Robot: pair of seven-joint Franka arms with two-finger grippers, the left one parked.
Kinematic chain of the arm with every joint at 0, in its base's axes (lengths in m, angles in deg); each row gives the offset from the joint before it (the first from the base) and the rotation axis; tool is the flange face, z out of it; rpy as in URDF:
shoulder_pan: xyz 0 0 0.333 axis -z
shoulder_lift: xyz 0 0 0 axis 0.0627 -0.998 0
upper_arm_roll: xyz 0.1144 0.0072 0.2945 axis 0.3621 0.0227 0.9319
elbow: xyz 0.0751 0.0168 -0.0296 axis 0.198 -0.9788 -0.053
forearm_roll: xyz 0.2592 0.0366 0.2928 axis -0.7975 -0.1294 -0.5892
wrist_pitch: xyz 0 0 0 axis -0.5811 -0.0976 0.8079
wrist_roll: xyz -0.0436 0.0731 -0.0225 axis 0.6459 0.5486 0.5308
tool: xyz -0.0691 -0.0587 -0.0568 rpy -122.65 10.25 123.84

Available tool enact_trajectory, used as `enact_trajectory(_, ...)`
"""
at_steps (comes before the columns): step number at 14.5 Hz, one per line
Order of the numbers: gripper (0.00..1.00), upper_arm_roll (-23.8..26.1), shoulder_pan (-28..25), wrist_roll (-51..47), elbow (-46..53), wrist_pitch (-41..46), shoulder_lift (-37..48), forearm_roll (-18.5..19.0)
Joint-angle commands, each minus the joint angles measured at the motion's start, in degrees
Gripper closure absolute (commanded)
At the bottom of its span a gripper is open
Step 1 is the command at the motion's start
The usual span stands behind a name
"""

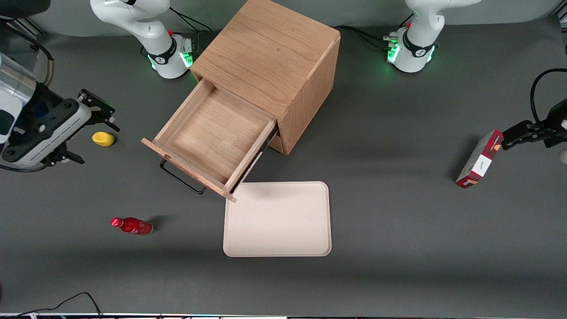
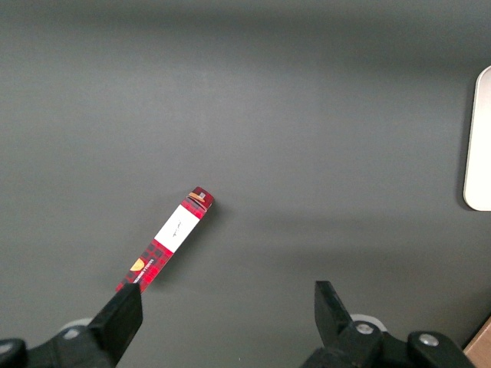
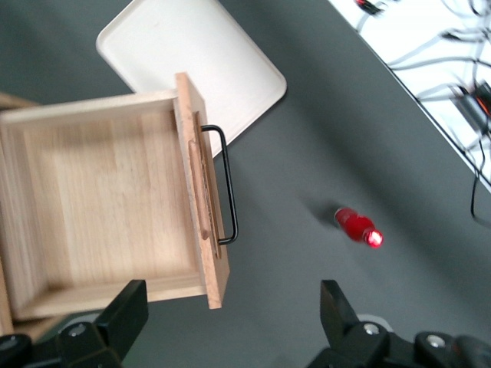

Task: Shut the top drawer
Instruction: 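Move the right gripper in toward the open drawer's black handle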

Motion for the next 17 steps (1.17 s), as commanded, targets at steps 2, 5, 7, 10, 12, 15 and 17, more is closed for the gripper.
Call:
enact_trajectory(2,0.0,-0.3,0.0,9.2,0.6,0.7,-2.5,-2.3)
enact_trajectory(5,0.0,-0.2,-0.1,12.9,0.5,2.7,-3.6,-2.1)
enact_trajectory(7,0.0,-0.2,0.0,13.0,0.4,3.1,-4.4,-2.1)
enact_trajectory(10,0.0,-0.3,0.4,12.3,0.1,3.1,-8.8,-2.2)
enact_trajectory(12,0.0,-0.2,0.4,9.8,-1.8,3.0,-11.2,-2.3)
enact_trajectory(15,0.0,-0.3,0.5,4.9,-3.6,2.6,-14.1,-5.5)
enact_trajectory(17,0.0,-0.3,0.4,4.1,-3.6,2.4,-15.3,-5.6)
